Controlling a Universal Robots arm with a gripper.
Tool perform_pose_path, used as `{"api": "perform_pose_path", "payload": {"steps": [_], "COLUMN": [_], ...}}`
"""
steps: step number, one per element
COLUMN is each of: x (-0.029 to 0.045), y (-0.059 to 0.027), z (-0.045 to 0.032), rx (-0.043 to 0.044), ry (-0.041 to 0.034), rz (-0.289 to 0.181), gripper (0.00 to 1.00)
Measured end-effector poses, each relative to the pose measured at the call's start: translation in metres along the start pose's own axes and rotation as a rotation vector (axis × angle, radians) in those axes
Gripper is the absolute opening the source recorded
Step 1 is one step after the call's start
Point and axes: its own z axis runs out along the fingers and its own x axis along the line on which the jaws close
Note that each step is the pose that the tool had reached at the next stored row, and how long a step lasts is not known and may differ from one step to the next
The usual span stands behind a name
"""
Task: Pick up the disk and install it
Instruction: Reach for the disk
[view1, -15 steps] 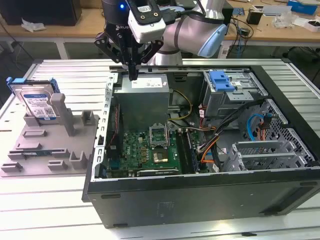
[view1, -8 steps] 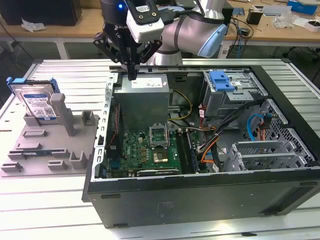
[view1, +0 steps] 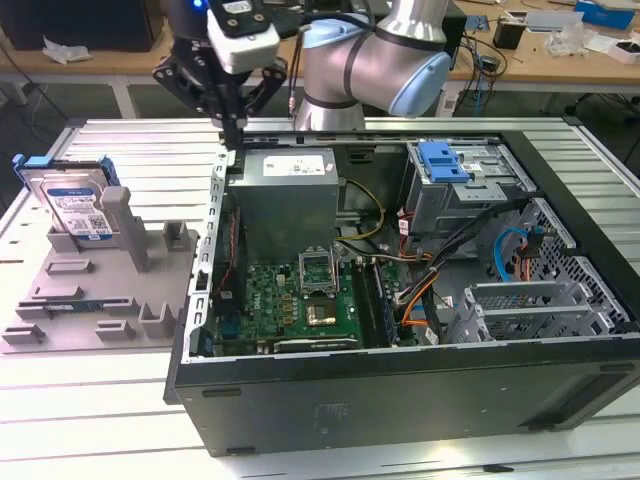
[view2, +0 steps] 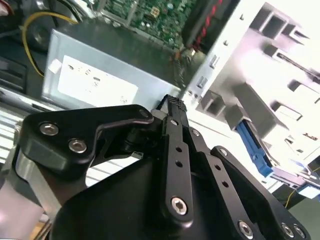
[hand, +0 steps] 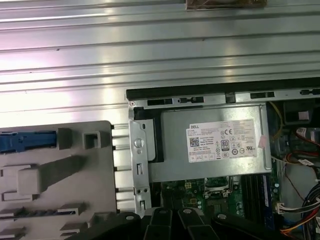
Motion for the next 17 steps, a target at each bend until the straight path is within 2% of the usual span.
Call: {"api": "perform_pose_path", "payload": {"steps": [3,4,6,13,16,17], "x": [0.0112,0.0175,0.0247,0.0583,0.0886,0.0935], "y": [0.0036,0.0055,0.0079,0.0156,0.017,0.0173], "z": [0.0001,0.0,-0.0001,-0.0004,-0.0005,-0.0006], "rx": [-0.0002,-0.0002,-0.0001,0.0,0.0,0.0], "ry": [-0.0001,-0.0001,-0.0001,0.0,0.0,0.0001], "rz": [0.0,0.0,0.0,0.0,0.0,0.0], "gripper": [0.11,0.11,0.11,0.11,0.11,0.11]}}
